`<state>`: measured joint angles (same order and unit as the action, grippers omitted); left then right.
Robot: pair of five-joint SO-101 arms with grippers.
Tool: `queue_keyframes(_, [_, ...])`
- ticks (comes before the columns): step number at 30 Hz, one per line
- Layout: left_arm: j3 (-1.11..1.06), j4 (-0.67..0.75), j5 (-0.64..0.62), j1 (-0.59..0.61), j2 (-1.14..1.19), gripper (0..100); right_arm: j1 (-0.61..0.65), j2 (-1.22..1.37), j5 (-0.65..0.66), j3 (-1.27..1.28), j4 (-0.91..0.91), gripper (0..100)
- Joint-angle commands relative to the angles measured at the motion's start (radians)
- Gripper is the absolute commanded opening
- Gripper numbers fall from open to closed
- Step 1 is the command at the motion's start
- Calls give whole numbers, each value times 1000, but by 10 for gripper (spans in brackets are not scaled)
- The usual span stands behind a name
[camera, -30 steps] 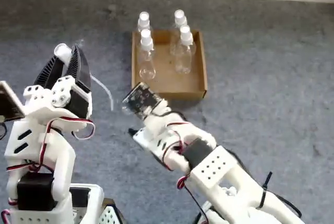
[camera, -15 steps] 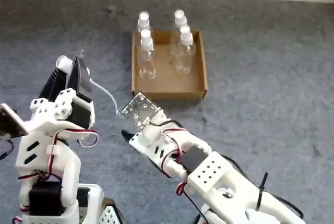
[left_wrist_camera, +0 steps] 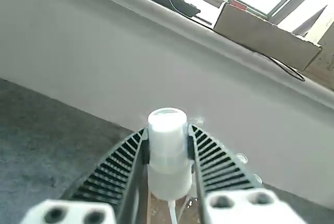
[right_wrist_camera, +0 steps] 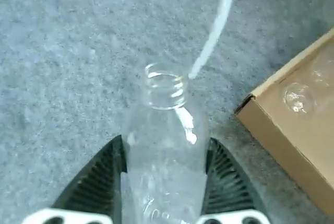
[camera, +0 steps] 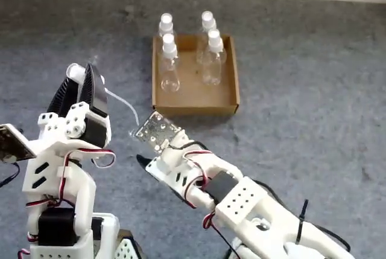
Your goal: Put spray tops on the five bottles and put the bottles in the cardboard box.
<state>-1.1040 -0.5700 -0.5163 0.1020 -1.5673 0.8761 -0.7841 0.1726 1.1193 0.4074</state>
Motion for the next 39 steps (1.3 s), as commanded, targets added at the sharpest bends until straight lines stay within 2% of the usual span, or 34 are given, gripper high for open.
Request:
queue_keyframes(1, [58, -2, -2, 5, -12, 5, -36, -31, -11, -7, -19, 4])
queue_keyframes(15, [56, -37, -3, -4, -12, 5, -35, -31, -11, -7, -19, 4])
queue_keyframes(18, [21, -43, 5, -62, -8, 5, -38, -31, -11, -7, -19, 4])
queue_keyframes(23, [-41, -38, 103, -213, -5, 5, -41, -33, -12, -12, -19, 4])
queue_keyframes(27, [-64, -43, 110, -242, -4, 5, -48, -36, -12, -15, -19, 4])
queue_keyframes(33, [-85, -44, 155, -249, -4, 5, -153, -223, -132, -4, -16, 4])
queue_keyframes(39, [-114, -97, 198, -291, -4, 5, -107, -355, -129, 93, 18, 4])
